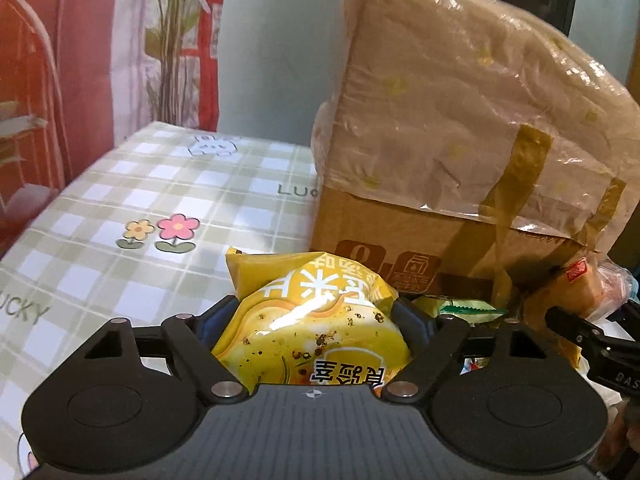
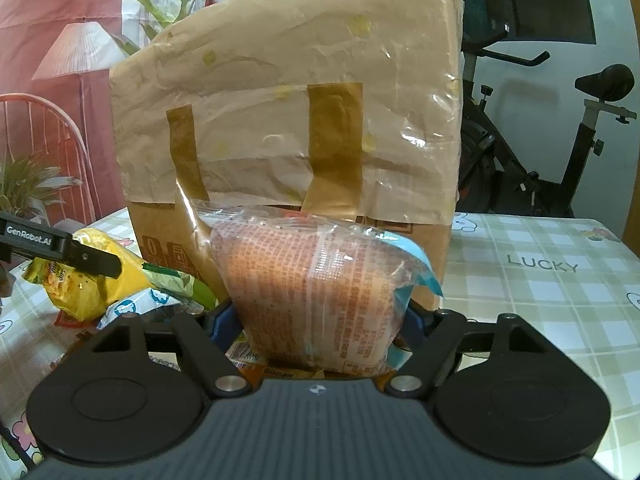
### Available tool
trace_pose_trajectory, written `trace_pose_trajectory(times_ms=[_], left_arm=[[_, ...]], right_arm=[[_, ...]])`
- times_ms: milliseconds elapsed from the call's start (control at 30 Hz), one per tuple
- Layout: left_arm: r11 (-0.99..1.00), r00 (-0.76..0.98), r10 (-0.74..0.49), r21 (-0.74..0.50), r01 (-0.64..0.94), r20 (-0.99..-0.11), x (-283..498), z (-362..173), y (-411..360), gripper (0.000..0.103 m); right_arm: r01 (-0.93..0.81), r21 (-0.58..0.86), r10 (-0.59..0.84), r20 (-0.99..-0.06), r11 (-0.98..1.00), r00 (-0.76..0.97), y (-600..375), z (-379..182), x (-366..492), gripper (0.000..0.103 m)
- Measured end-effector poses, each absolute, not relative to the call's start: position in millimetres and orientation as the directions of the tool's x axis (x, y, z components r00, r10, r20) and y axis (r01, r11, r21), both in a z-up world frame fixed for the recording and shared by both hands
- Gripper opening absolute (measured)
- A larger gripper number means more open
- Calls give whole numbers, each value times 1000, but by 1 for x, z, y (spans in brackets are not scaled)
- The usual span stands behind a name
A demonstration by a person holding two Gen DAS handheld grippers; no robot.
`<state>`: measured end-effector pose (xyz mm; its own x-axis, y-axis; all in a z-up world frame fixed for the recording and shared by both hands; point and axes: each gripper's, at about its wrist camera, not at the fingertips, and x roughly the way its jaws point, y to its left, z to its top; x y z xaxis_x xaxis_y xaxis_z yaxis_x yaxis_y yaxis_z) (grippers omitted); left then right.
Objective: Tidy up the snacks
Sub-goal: 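Close the left tool on the yellow chip bag while the right tool grasps the bread loaf, then lift the yellow bag and bread loaf and carry both over the box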
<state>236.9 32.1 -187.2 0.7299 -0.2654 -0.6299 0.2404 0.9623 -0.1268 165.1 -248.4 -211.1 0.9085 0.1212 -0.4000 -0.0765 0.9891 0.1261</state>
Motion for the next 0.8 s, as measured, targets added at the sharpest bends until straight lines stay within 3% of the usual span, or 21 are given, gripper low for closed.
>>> trace_pose_trajectory(times_ms=[500,800], left_arm=[[960,811,-278,-153,233,-515,192,-139,37,84],[954,866,-299,-148,261,-401,175,-98,30,84]], right_arm=[[-83,156,138,-384,984,913,-254,-199,151,76],[-151,104,173,-252,983,952,-248,-151,125,76]])
